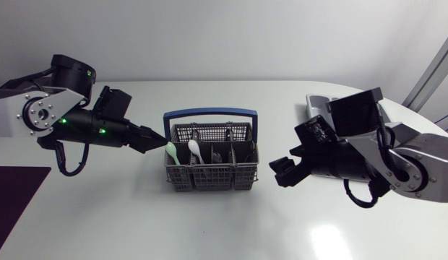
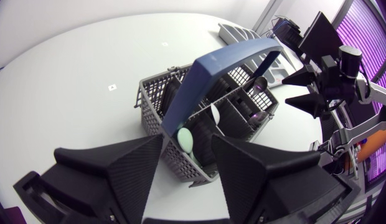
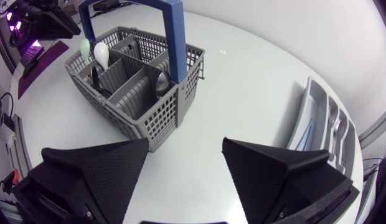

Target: Unload the cutlery basket into the drawer organizer.

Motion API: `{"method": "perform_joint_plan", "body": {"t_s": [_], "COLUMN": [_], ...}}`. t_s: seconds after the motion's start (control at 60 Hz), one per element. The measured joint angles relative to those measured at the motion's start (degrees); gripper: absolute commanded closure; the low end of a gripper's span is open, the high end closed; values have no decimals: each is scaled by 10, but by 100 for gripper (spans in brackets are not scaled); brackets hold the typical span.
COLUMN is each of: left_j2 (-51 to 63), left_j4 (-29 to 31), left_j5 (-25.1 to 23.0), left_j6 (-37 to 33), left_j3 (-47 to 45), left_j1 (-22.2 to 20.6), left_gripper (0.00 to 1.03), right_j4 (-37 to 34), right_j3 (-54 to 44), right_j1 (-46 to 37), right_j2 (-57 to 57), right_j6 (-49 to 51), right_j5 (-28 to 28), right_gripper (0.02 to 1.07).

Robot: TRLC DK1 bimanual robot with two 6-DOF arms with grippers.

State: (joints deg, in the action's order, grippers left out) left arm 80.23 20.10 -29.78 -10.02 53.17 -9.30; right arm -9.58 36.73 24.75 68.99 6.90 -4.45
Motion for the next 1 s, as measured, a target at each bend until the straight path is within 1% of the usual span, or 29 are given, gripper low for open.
{"method": "perform_joint_plan", "body": {"t_s": [0.067, 0.15, 0.217, 0.383, 0.4, 0.567, 1.0], "left_j2": [10, 20, 23, 27, 27, 37, 57], "left_j4": [0, 0, 0, 0, 0, -1, -7], "left_j5": [0, 0, -1, -11, -12, -13, -13], "left_j6": [2, 9, 11, 15, 15, 15, 28], "left_j3": [0, 0, 1, 5, 6, 6, 13], "left_j1": [0, 0, -1, -9, -10, -24, -44], "left_gripper": [53, 53, 57, 59, 61, 61, 61], "right_j4": [-6, -10, -10, -10, -10, -12, -21], "right_j3": [0, 0, 1, 1, 1, 1, 1], "right_j1": [0, 0, 0, 0, 0, 0, 0], "right_j2": [-3, -5, -7, -10, -11, -18, -27], "right_j6": [0, 0, 0, 0, 0, 0, 0], "right_j5": [0, 0, 0, 0, 0, 0, -1], "right_gripper": [20, 20, 20, 20, 20, 20, 20]}}
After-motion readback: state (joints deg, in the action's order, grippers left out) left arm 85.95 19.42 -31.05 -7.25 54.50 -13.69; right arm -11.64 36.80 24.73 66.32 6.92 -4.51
